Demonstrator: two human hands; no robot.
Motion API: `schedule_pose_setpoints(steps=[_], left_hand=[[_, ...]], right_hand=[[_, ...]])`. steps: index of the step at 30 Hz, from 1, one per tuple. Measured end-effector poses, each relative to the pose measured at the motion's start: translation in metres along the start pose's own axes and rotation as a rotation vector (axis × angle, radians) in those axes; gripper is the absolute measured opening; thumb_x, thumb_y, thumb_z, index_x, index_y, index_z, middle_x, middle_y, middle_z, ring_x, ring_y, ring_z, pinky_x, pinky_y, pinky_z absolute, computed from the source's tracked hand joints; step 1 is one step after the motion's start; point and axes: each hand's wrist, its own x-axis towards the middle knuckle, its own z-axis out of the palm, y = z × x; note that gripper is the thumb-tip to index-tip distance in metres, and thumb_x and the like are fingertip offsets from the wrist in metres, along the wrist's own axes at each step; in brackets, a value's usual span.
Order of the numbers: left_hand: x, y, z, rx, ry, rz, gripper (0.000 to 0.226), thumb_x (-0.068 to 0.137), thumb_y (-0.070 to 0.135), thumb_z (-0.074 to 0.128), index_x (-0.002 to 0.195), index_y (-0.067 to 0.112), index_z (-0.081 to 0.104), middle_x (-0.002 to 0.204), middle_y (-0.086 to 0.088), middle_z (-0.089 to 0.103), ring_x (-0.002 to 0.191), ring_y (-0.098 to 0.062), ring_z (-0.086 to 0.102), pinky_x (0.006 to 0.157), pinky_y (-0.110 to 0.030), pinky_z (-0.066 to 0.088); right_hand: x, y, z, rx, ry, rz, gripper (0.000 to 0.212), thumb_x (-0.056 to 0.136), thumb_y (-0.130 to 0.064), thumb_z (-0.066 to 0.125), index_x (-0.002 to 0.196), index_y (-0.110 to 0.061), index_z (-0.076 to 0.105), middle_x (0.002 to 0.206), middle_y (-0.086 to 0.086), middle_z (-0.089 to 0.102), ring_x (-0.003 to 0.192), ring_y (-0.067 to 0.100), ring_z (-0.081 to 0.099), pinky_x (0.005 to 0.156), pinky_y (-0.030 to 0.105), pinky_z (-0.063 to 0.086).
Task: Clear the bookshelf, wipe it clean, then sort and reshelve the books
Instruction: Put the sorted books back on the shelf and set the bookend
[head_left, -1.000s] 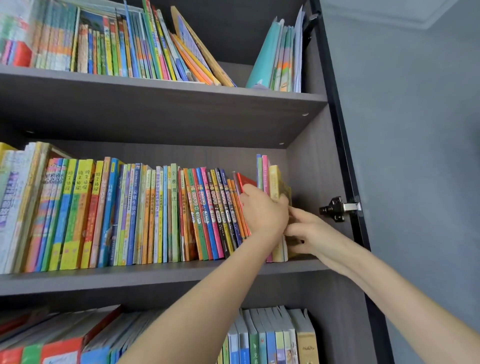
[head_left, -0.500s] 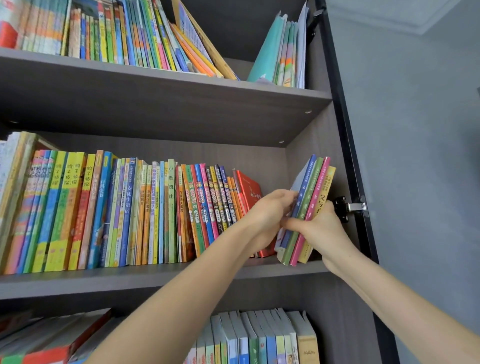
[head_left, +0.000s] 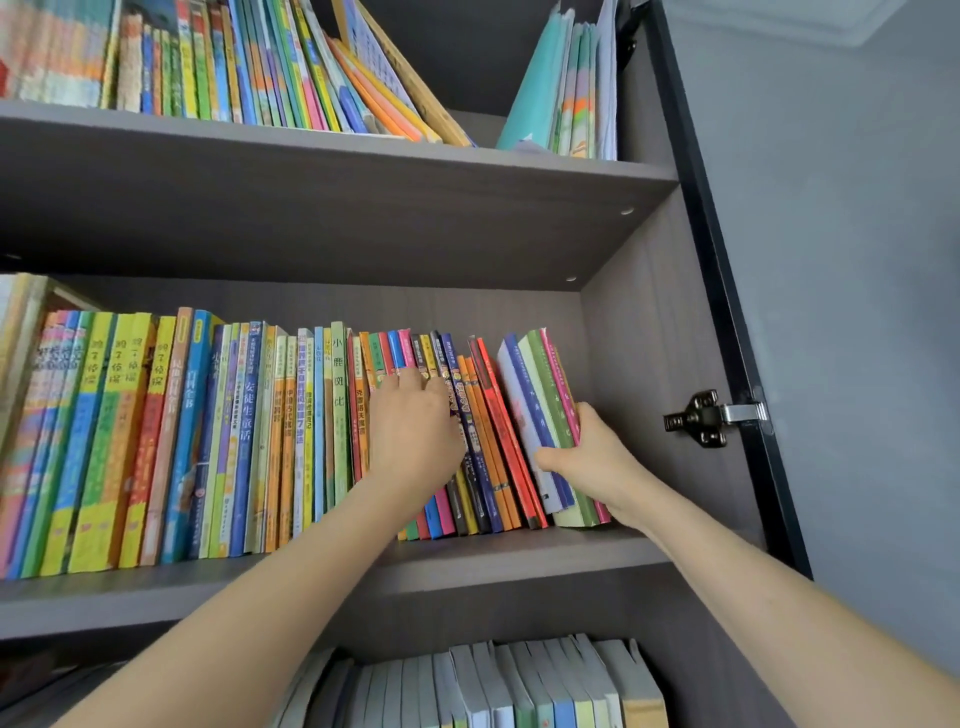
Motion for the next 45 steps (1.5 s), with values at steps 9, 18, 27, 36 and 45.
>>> schedule_pose_setpoints(steps=[9, 18, 27, 36, 45], left_hand=[[0.075, 0.001, -0.009, 0.158, 0.015, 0.057, 0.047, 0.098, 0.047, 0.037, 0.118, 0.011, 0.059, 0.124, -0.011, 0.051, 0.116, -0.030, 0.045, 0.096, -0.041, 0.033], [0.106, 0.028, 0.008, 0.141, -0.194, -0.148, 0.050, 0.083, 0.059, 0.055, 0.107, 0.016, 0.064, 0.125, -0.012, 0.054, 0.120, -0.031, 0.045, 0.103, -0.041, 0.027], [0.101, 0.040, 0.002, -0.017, 0.020, -0.124, 0.043, 0.089, 0.044, 0.053, 0.100, 0.003, 0.064, 0.114, -0.015, 0.057, 0.110, -0.033, 0.049, 0.093, -0.038, 0.034], [0.091, 0.068, -0.038, -0.324, 0.112, -0.152, 0.032, 0.095, 0.017, 0.050, 0.118, -0.004, 0.043, 0.123, -0.021, 0.049, 0.109, -0.034, 0.056, 0.082, -0.032, 0.044], [0.094, 0.030, -0.098, -0.565, 0.383, -0.305, 0.034, 0.096, 0.020, 0.054, 0.123, 0.004, 0.042, 0.129, -0.013, 0.048, 0.111, -0.023, 0.056, 0.078, -0.024, 0.041]], right_hand=[[0.007, 0.009, 0.007, 0.026, 0.081, 0.087, 0.056, 0.083, -0.013, 0.069, 0.125, -0.017, 0.033, 0.117, 0.006, 0.054, 0.102, 0.019, 0.058, 0.078, 0.032, 0.052], [0.002, 0.017, -0.008, -0.101, -0.090, 0.138, 0.076, 0.077, -0.014, 0.077, 0.133, -0.018, 0.026, 0.121, 0.003, 0.051, 0.108, 0.018, 0.055, 0.086, 0.032, 0.052], [0.005, 0.020, -0.029, -0.358, 0.177, 0.018, 0.046, 0.078, -0.018, 0.074, 0.112, -0.010, 0.044, 0.114, 0.007, 0.058, 0.091, 0.021, 0.057, 0.070, 0.028, 0.048], [-0.023, 0.023, -0.039, -0.462, 0.312, 0.203, 0.052, 0.086, -0.033, 0.068, 0.111, -0.007, 0.030, 0.112, 0.010, 0.058, 0.097, 0.028, 0.062, 0.064, 0.032, 0.047], [-0.026, -0.012, 0.004, -0.752, 0.344, -0.270, 0.034, 0.094, -0.045, 0.053, 0.080, -0.014, 0.055, 0.074, 0.003, 0.058, 0.067, 0.020, 0.056, 0.045, 0.022, 0.027]])
